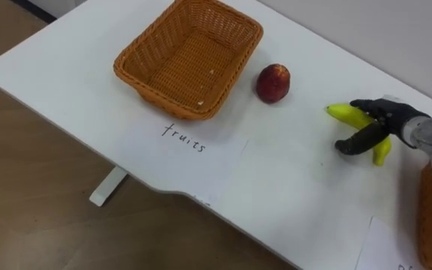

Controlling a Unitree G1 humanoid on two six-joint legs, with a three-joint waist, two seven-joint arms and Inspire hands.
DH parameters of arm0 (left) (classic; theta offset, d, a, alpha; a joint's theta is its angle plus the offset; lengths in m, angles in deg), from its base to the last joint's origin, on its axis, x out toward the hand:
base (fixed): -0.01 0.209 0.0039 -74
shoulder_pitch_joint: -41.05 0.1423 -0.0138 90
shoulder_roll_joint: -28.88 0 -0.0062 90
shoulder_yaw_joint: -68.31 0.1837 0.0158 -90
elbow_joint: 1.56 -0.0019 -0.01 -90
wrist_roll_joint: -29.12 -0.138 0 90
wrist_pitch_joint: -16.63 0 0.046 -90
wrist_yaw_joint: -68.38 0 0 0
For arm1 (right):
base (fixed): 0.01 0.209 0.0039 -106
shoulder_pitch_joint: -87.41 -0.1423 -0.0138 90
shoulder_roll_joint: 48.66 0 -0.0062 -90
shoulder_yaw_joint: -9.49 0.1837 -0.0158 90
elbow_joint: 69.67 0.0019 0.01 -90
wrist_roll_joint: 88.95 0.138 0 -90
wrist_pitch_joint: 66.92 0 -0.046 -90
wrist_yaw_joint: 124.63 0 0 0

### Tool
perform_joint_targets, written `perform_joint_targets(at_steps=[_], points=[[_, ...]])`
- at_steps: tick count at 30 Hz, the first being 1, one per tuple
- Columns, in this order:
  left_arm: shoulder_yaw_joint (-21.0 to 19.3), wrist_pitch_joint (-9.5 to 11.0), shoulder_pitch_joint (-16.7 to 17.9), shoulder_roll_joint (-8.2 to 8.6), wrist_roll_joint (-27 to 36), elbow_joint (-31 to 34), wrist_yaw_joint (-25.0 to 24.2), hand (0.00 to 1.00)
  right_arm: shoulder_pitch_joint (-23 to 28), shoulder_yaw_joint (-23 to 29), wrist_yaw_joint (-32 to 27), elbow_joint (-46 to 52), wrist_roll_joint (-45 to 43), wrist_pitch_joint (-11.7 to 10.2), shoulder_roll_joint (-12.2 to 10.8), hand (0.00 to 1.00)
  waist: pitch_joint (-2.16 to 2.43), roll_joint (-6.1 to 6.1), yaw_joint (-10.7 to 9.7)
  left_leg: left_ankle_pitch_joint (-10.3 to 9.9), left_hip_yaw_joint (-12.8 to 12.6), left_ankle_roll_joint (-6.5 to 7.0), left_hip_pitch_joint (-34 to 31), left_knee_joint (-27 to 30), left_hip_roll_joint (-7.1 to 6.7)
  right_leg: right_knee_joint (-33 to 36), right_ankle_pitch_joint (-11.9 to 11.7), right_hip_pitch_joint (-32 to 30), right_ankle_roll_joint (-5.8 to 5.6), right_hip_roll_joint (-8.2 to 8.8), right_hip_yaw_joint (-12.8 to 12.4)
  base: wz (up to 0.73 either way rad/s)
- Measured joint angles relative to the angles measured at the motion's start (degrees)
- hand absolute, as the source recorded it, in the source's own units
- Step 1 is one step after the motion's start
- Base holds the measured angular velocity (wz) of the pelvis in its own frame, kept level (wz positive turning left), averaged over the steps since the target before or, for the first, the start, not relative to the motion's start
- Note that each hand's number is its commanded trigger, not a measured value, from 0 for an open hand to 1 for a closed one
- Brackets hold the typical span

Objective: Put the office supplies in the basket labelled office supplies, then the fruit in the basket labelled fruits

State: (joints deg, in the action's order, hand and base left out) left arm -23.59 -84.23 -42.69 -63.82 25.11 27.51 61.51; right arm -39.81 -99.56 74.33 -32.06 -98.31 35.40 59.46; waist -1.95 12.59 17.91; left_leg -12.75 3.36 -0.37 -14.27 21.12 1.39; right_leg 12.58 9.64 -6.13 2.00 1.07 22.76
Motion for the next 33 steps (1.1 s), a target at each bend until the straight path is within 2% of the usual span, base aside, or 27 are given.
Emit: perform_joint_targets(at_steps=[1, 2, 5, 11, 15, 19, 20, 31, 33], points=[[0.03, 0.00, -0.03, 0.00, 0.00, -0.05, 0.00, 0.00, -0.01, 0.00, 0.02, -0.21, 0.00, -0.01, 0.00, 0.96, 0.00, 0.00, 0.04, 0.00, 0.03, 0.00, 0.00, 0.03, 0.00, 0.00, 0.00, 0.03, 0.00, 0.00, 0.06, 0.00], [0.02, -0.01, -0.07, 0.00, -0.03, -0.04, 0.00, 0.00, -0.02, 0.01, 0.08, -0.43, 0.00, -0.04, 0.00, 1.00, 0.00, 0.00, 0.05, 0.01, 0.05, -0.01, -0.01, 0.04, -0.01, 0.00, -0.01, 0.05, 0.01, 0.01, 0.11, 0.00], [-0.02, -0.02, -0.30, -0.04, -0.02, -0.03, -0.01, 0.00, -0.32, 0.02, -0.18, -0.65, -0.43, -0.03, 0.09, 1.00, 0.01, 0.00, 0.13, 0.01, 0.05, -0.01, 0.00, 0.07, -0.02, -0.02, -0.01, 0.08, 0.02, 0.00, 0.13, 0.00], [0.08, 0.01, -1.32, -0.42, -0.01, 0.01, 0.08, 0.00, -0.93, -2.54, -0.86, -0.75, -1.63, 0.31, 3.27, 1.00, 0.00, -0.01, 1.51, 0.00, 0.38, -0.04, 0.03, 0.21, 0.00, -0.45, -0.02, 0.43, 0.04, -0.13, 0.56, 0.02], [0.13, 0.01, -1.30, -0.58, 0.02, 0.00, 0.20, 0.00, -0.86, -3.99, -1.13, -0.35, -2.75, 0.29, 3.53, 1.00, -0.10, -0.14, 1.40, -0.08, 0.47, -0.14, 0.57, -0.06, 0.00, -0.95, -0.11, 1.09, 0.10, -0.19, 0.81, 0.01], [0.42, 0.39, -1.52, -0.72, 0.02, -0.01, 0.27, 0.00, -0.83, -4.50, -0.85, 0.02, -3.76, 0.23, 3.58, 1.00, -0.02, -0.03, 1.39, -0.09, 0.46, -0.15, 0.84, -0.38, -0.02, -0.95, -0.11, 1.26, 0.10, -0.21, 0.80, 0.00], [0.60, 0.58, -1.57, -0.73, 0.02, 0.01, 0.28, 0.00, -0.82, -4.52, -0.81, -0.03, -4.03, 0.26, 3.59, 1.00, 0.13, 0.17, 1.39, -0.08, 0.46, -0.15, 0.85, -0.34, -0.03, -0.96, -0.12, 1.25, 0.10, -0.19, 0.80, 0.00], [0.84, 1.06, -1.12, -0.83, -0.01, 0.04, 0.64, 0.00, 0.64, -4.41, 4.61, 3.38, -2.29, 0.36, 3.57, 1.00, 0.13, -0.17, 0.64, -0.05, 0.18, -0.21, 4.43, -1.64, -0.09, -1.00, -0.09, 4.10, 0.06, -0.18, 0.01, -0.02], [-0.21, 1.05, -0.54, -0.73, -0.02, 0.10, 0.61, 0.00, 1.47, -4.42, 6.52, 6.95, -3.05, 1.42, 3.56, 1.00, 0.23, -0.04, 0.15, -0.01, -0.01, -0.24, 4.92, -1.86, -0.07, -0.94, -0.09, 4.33, 0.06, -0.18, -0.41, -0.06]])
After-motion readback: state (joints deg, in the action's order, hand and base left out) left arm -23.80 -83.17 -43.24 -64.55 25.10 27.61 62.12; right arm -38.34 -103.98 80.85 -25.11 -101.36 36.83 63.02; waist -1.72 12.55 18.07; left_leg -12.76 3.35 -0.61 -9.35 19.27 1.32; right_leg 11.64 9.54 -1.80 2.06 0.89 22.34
